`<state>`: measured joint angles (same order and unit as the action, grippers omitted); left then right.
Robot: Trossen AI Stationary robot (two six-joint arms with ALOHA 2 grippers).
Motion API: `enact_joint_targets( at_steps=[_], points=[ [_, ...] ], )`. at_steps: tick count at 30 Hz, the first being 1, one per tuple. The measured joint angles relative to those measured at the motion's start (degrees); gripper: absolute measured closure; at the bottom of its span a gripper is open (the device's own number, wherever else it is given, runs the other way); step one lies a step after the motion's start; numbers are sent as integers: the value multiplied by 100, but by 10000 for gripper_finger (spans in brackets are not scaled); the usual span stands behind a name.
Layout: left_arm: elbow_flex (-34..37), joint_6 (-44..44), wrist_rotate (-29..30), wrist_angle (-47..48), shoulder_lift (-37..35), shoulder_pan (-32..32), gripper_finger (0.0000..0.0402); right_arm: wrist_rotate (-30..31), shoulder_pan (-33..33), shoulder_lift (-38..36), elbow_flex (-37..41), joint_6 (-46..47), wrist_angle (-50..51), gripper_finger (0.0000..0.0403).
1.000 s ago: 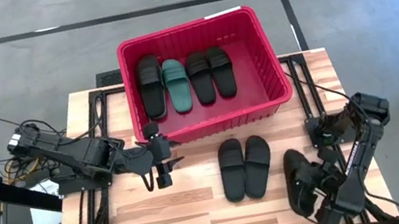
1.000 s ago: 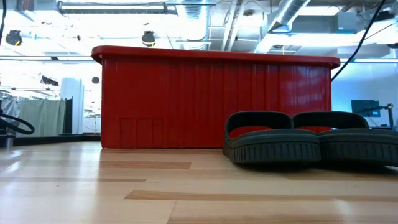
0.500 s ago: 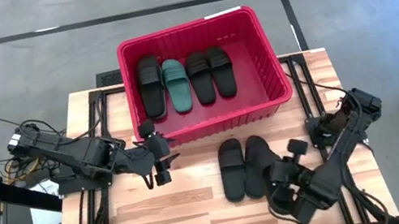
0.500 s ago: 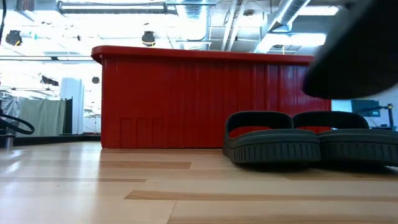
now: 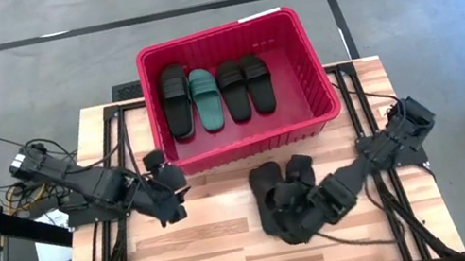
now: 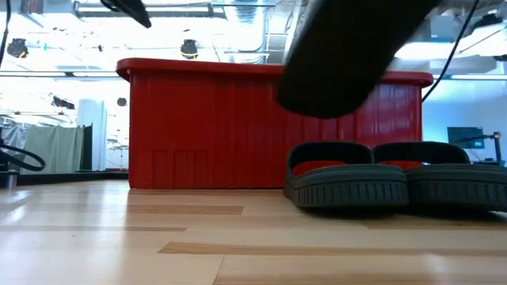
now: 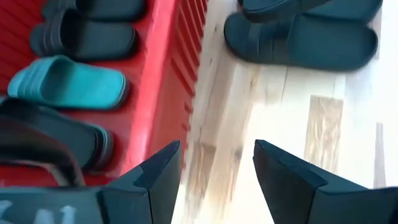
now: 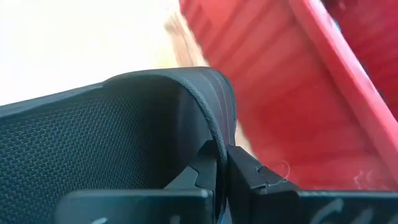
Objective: Pick and place slides into bin
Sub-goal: Put the black slipper into the red container
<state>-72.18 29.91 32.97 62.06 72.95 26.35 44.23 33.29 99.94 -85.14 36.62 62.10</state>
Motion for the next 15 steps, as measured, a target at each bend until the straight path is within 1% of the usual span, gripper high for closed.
enact_joint_targets(
  at_steps=[6, 12, 15],
  points=[
    [0, 858, 273, 636, 0, 631, 212, -71, -506, 46, -2, -1117, -1474, 397],
    [0, 1907, 635, 1285, 2, 1346, 212, -639, -927, 225, -24, -1759, -2606, 397],
    [0, 2459, 830, 1604, 2, 1718, 212, -838, -1029, 358, 7, -1918, -2788, 397]
  ],
)
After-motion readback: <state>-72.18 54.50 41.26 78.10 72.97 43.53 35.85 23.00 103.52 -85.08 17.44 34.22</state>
